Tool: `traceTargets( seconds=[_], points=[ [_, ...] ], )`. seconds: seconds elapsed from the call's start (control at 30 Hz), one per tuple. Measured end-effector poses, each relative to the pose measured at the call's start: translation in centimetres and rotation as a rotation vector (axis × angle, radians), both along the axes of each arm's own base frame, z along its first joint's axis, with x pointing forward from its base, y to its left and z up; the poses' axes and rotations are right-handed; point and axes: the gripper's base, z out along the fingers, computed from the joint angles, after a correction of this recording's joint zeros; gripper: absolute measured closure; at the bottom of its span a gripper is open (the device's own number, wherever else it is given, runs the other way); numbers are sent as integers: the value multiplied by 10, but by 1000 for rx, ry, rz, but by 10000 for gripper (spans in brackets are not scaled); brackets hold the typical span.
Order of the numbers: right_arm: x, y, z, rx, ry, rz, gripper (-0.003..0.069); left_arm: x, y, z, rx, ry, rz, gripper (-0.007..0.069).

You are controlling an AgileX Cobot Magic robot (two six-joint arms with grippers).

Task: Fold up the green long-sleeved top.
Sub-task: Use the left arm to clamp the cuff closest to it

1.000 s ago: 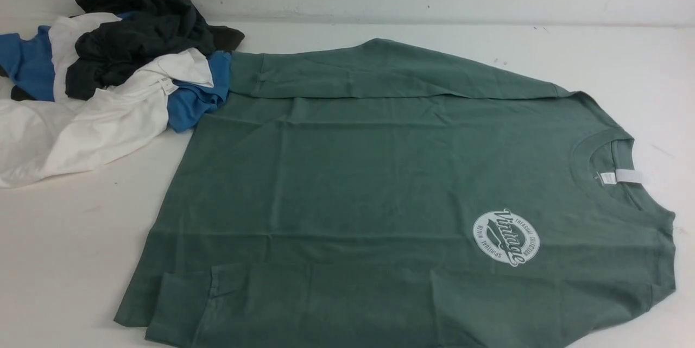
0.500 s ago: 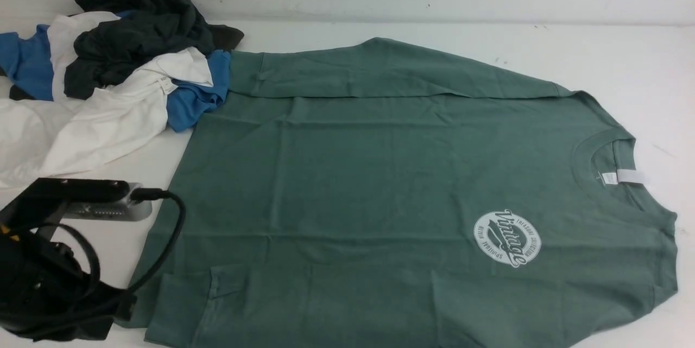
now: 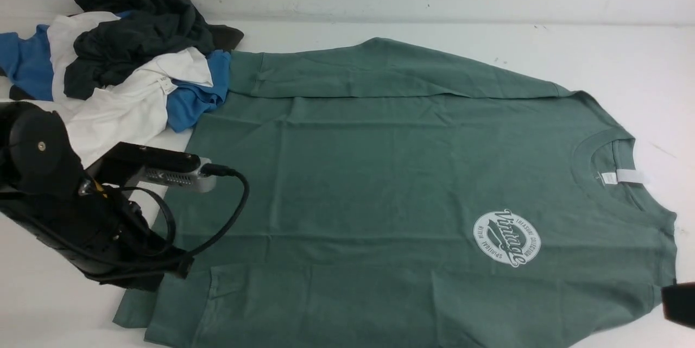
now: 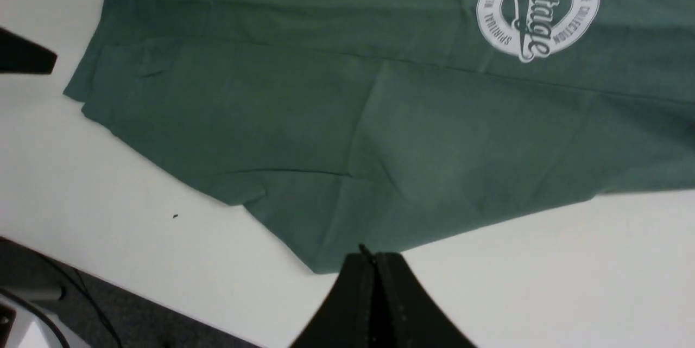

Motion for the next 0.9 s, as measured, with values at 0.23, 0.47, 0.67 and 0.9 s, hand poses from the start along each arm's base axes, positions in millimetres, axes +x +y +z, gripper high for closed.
traceTargets(
  seconds=[0.23,0.47,0.67,0.9],
  points=[
    [1,0,-4,-6,-6,6,673,15,-1,-29,20,27,1,341],
    [1,0,-4,-6,-10,6,673,25,-2,-52,30,49,7,198],
    [1,0,-4,-5,-13,8,673,27,-3,-54,28,50,6,319],
    [1,0,-4,-6,-13,9,673,23,-11,-53,33,78,-34,586]
  ],
)
